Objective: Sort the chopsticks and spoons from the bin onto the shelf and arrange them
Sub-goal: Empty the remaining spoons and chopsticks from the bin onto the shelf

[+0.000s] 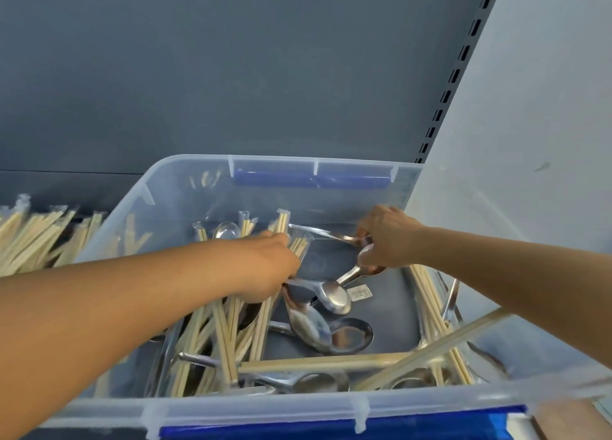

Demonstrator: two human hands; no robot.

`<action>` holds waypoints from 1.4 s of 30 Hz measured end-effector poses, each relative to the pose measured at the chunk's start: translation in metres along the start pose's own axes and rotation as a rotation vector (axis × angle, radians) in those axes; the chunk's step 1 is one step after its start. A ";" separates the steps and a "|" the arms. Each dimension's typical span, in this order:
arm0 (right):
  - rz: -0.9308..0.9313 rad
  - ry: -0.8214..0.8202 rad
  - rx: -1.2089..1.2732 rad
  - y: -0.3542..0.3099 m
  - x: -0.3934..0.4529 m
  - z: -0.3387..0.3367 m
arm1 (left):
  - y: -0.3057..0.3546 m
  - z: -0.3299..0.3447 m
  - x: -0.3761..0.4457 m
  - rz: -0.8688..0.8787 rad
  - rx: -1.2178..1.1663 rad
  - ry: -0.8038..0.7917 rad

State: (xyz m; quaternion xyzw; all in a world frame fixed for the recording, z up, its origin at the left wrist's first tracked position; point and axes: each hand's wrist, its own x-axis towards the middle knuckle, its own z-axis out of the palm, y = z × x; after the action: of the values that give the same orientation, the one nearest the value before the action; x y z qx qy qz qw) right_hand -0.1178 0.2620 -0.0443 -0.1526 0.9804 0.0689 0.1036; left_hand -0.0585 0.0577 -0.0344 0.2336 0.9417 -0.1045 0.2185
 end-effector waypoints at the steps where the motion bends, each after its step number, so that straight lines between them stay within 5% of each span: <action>1: -0.024 0.011 0.009 -0.001 0.002 0.000 | -0.003 0.000 0.001 -0.011 -0.007 0.040; 10: -0.128 -0.198 0.039 -0.011 0.002 -0.002 | -0.020 0.005 0.015 0.006 0.129 0.284; 17: -0.178 -0.203 -0.175 -0.003 -0.013 -0.007 | -0.019 -0.008 0.012 -0.088 -0.170 0.234; 25: 0.025 -0.056 0.109 0.009 -0.022 -0.047 | -0.004 -0.038 0.014 -0.178 -0.658 0.471; 35: 0.024 0.068 0.295 -0.024 -0.036 -0.090 | -0.016 -0.061 -0.038 -0.414 -0.729 0.598; 42: -0.117 0.157 0.439 -0.111 -0.042 -0.139 | -0.074 -0.042 -0.125 -0.589 -0.763 0.747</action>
State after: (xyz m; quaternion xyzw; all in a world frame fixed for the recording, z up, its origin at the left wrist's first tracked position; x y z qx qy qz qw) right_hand -0.0691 0.1461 0.0882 -0.1877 0.9665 -0.1639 0.0617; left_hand -0.0102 -0.0437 0.0671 -0.1106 0.9507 0.2733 -0.0966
